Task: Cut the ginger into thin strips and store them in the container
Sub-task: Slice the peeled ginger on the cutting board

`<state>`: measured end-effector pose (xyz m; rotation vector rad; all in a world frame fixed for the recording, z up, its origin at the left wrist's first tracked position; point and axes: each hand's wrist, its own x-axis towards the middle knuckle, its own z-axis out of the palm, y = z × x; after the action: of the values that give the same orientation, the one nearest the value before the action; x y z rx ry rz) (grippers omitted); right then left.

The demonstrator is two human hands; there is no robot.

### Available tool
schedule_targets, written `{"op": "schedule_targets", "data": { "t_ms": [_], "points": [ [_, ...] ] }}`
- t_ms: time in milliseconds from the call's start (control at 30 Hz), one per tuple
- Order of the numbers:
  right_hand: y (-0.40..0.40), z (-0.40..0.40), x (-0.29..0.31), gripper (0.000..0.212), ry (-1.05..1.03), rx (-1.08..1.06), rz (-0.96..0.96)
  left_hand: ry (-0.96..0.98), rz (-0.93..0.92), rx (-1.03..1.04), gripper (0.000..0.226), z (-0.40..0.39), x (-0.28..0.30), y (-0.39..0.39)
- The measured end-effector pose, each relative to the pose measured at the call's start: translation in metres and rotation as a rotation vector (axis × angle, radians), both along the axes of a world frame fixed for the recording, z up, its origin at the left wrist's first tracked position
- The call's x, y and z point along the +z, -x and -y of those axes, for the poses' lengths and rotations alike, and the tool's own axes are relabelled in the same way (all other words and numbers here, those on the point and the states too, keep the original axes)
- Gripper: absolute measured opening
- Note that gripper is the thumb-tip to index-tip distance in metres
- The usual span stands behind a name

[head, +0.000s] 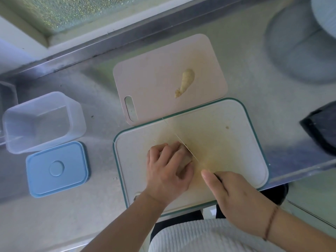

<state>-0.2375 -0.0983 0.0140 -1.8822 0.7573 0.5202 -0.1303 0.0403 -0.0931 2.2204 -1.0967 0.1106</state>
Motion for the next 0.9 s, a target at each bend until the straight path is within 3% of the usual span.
{"op": "schedule_targets", "data": {
  "t_ms": [233,267,367,433,600,833,900],
  "points": [
    [0.035,-0.002,0.010,0.104,-0.043,0.013,-0.162,-0.025,-0.017,0.007,0.020,-0.002,0.001,-0.001],
    [0.031,-0.001,0.007,0.104,-0.044,0.032,-0.141,-0.019,-0.014,0.003,0.020,-0.001,0.001,-0.001],
    [0.004,0.002,-0.011,0.069,0.003,0.040,0.012,0.018,-0.006,-0.007,0.022,0.001,0.003,-0.001],
    [-0.015,0.002,-0.020,0.060,0.024,0.056,0.047,0.029,-0.007,-0.002,0.033,0.000,0.004,-0.001],
    [-0.012,0.011,-0.023,0.057,0.045,-0.001,0.085,0.042,-0.017,0.014,0.040,-0.002,0.008,0.001],
    [0.015,-0.003,0.006,0.058,0.034,-0.004,0.066,0.013,0.017,0.038,0.033,0.000,0.007,0.001],
    [0.019,-0.009,0.010,0.068,0.002,-0.051,0.007,0.005,0.030,0.042,0.031,0.000,0.006,0.001]
  ]
}}
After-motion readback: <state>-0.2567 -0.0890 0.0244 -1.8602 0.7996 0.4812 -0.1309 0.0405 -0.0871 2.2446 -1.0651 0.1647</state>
